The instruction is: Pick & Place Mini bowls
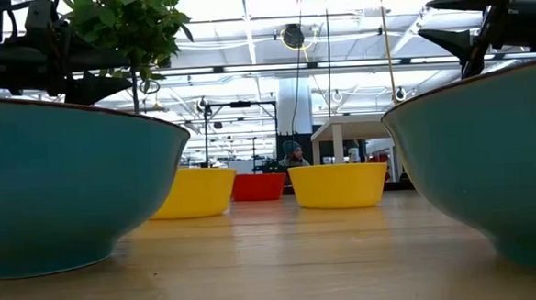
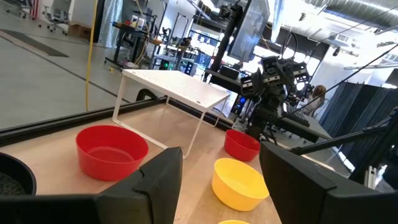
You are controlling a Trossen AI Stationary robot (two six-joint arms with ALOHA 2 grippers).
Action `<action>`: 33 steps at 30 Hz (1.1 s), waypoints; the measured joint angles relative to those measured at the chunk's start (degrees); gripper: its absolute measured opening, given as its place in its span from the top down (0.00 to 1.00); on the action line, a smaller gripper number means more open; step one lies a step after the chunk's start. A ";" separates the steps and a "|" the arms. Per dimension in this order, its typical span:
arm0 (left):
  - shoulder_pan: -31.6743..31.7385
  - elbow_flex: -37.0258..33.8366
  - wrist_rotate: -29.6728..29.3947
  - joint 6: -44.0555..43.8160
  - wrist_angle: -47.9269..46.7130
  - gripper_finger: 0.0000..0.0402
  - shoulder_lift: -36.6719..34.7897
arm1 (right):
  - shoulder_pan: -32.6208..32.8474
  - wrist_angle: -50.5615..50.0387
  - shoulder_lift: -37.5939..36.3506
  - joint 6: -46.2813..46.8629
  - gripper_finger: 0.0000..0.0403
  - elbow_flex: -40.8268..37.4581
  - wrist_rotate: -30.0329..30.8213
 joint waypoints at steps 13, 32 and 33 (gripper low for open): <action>0.00 0.01 -0.01 0.00 -0.02 0.46 0.02 | -0.01 -0.01 0.01 0.00 0.54 0.01 0.01; 0.00 -0.01 0.01 0.00 0.00 0.46 0.00 | -0.06 0.04 0.02 0.00 0.54 0.01 1.57; -0.02 0.01 0.01 0.00 -0.02 0.46 0.00 | -0.06 0.04 0.02 0.00 0.54 0.01 1.55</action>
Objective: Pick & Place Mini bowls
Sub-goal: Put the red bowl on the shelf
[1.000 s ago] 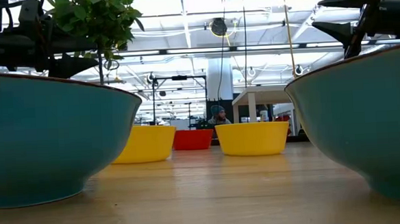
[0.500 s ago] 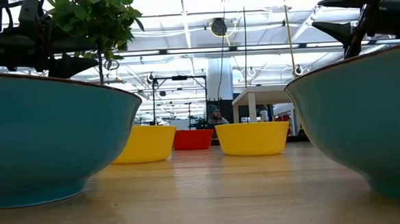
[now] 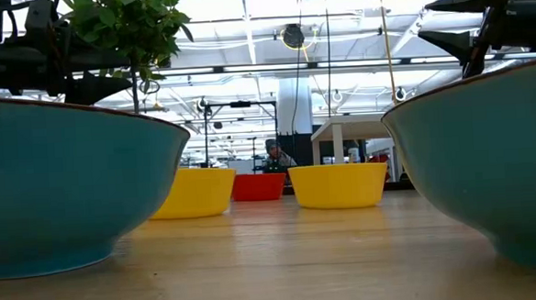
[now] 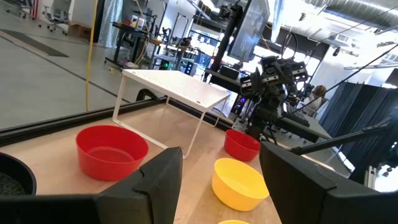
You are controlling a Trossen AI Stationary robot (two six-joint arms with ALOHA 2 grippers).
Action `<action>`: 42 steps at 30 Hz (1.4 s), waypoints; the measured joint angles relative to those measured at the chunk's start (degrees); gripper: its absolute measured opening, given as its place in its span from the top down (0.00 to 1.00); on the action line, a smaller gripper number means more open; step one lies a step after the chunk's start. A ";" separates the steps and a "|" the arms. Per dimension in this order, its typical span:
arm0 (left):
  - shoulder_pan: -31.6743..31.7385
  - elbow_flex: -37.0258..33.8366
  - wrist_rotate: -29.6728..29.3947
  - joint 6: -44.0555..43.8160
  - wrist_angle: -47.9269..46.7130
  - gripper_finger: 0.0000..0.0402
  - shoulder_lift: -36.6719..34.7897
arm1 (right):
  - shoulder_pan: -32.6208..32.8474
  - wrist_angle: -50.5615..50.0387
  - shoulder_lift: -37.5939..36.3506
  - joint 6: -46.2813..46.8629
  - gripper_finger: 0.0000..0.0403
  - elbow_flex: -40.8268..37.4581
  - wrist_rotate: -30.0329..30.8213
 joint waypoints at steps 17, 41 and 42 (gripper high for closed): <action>0.01 -0.02 -0.02 0.00 0.02 0.46 0.01 | 0.00 1.00 0.00 8.29 0.54 -0.02 0.00; 0.00 -0.02 0.00 0.02 0.02 0.46 0.01 | 0.00 -0.68 5.63 8.34 0.54 5.34 -3.26; 0.02 -0.02 -0.01 0.02 0.02 0.46 0.01 | 0.03 -0.64 6.61 7.19 0.54 6.59 -3.27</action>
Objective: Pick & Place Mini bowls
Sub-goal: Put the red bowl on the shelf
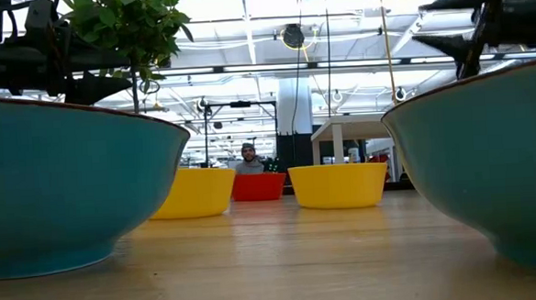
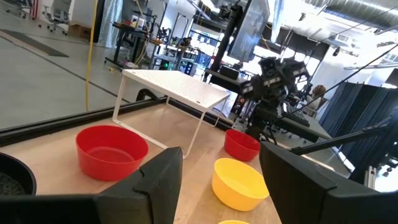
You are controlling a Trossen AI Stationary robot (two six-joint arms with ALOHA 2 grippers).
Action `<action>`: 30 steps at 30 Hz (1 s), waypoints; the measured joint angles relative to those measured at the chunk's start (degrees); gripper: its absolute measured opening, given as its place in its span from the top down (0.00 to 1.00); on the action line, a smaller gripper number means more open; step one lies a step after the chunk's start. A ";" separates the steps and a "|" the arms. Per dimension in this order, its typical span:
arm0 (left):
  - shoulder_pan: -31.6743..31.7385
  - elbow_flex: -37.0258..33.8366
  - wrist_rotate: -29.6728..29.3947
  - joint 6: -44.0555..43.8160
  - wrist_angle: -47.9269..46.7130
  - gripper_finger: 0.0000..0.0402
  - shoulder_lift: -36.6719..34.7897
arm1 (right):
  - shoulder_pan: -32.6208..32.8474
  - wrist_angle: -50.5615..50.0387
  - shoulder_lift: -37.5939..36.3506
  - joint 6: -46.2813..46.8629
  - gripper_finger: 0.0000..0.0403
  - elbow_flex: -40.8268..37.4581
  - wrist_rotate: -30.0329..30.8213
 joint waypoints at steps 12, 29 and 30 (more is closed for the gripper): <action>0.00 0.00 -0.01 -0.02 0.00 0.46 -0.01 | 0.06 -35.15 14.74 -3.13 0.54 19.90 -10.95; -0.02 0.00 -0.01 -0.02 0.00 0.46 0.01 | 0.08 -70.47 37.23 12.29 0.54 32.37 -30.94; -0.02 0.00 0.01 -0.02 0.00 0.46 0.01 | 0.08 -70.34 38.23 12.30 0.54 32.10 -30.10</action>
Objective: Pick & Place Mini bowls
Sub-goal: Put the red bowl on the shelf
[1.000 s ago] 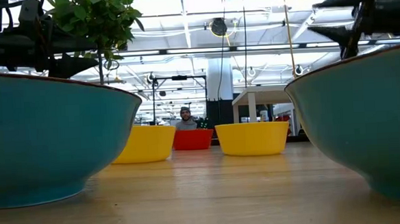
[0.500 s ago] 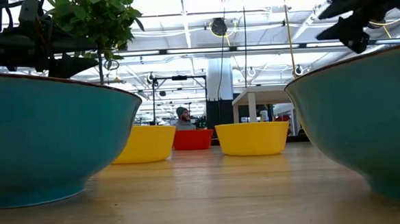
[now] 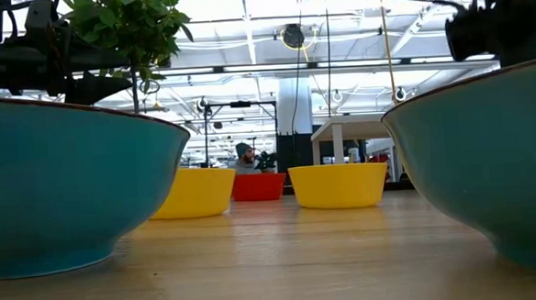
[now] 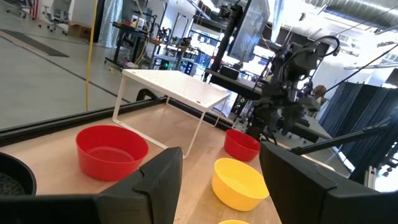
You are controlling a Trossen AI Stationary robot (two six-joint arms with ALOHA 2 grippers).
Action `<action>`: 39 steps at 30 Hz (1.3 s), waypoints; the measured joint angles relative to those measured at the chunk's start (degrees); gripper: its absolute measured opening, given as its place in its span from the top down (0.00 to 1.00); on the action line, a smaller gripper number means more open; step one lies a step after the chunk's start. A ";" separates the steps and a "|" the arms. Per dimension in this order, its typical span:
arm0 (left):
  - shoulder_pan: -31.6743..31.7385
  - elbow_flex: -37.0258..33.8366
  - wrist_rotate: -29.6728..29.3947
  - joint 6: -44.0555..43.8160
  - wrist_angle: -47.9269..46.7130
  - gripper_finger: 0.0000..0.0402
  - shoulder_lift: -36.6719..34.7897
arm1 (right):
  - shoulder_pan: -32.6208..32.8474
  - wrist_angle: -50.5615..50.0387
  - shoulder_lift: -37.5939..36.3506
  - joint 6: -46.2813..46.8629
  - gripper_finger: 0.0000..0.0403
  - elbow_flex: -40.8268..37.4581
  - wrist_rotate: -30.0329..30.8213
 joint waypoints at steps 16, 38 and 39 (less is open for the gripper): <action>0.00 0.01 -0.01 0.01 0.00 0.46 0.00 | 0.00 9.65 17.06 -4.22 0.54 -2.75 8.03; 0.02 0.00 0.00 0.02 0.00 0.46 0.00 | 0.42 9.04 24.14 -13.62 0.98 -2.49 7.84; 0.02 0.00 0.00 0.02 0.00 0.46 -0.02 | 0.75 9.05 22.98 -14.19 0.99 -2.12 6.70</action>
